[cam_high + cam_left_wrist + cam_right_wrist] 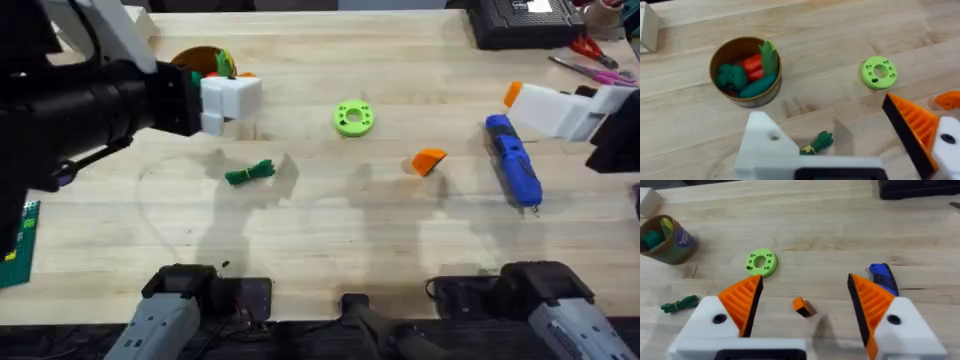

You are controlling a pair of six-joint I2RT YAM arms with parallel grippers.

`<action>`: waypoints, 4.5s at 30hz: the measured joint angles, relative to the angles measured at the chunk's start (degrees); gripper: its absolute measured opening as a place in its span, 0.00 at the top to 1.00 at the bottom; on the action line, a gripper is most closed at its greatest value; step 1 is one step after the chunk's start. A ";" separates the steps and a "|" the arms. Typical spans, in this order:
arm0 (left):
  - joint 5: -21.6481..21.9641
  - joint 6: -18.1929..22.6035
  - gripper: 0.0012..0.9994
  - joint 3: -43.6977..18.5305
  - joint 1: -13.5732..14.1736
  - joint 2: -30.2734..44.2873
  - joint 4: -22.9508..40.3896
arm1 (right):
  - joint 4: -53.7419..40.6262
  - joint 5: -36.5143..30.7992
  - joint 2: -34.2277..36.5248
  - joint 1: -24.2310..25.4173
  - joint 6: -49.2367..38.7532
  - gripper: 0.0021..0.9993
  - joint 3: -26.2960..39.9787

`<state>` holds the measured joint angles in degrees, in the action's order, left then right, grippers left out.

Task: Pick up the gripper from the table and insert it into the empty holder that is missing its gripper. Then pick up a screw, insert it into the mounting hole, and use the screwdriver to tighten it. Finally, clean up the table by picking up the vegetable and placing it into the bucket.

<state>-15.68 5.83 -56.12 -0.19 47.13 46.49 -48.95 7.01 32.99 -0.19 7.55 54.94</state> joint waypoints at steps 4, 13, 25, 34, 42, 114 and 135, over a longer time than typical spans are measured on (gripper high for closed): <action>-1.24 0.02 0.01 1.14 1.29 -1.92 -7.04 | 0.00 0.00 0.00 0.00 -0.01 0.01 0.00; -5.76 0.02 0.01 27.13 4.55 -29.54 -31.49 | 0.00 0.00 0.00 0.00 0.00 0.01 0.00; -9.81 -0.07 0.01 55.82 4.79 -46.26 -55.18 | 0.00 0.15 0.00 0.00 0.00 0.01 0.00; -10.21 -0.24 0.01 55.78 5.64 -46.88 -44.82 | 0.00 0.15 0.00 0.00 0.00 0.02 0.00; -10.23 -0.25 0.01 55.76 5.64 -46.84 -43.45 | 0.00 0.15 0.00 0.00 -0.01 0.01 0.00; -38.78 -11.92 0.01 55.69 5.64 -46.84 -41.78 | -10.08 -2.60 32.53 -13.68 -15.94 0.01 1.64; -38.78 -11.92 0.01 55.69 5.64 -46.84 -41.78 | -5.11 -4.20 44.50 -13.92 -25.87 0.33 1.64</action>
<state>-54.46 -6.09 -0.43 5.45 0.30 4.71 -54.06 2.81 77.49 -14.11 -18.33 56.58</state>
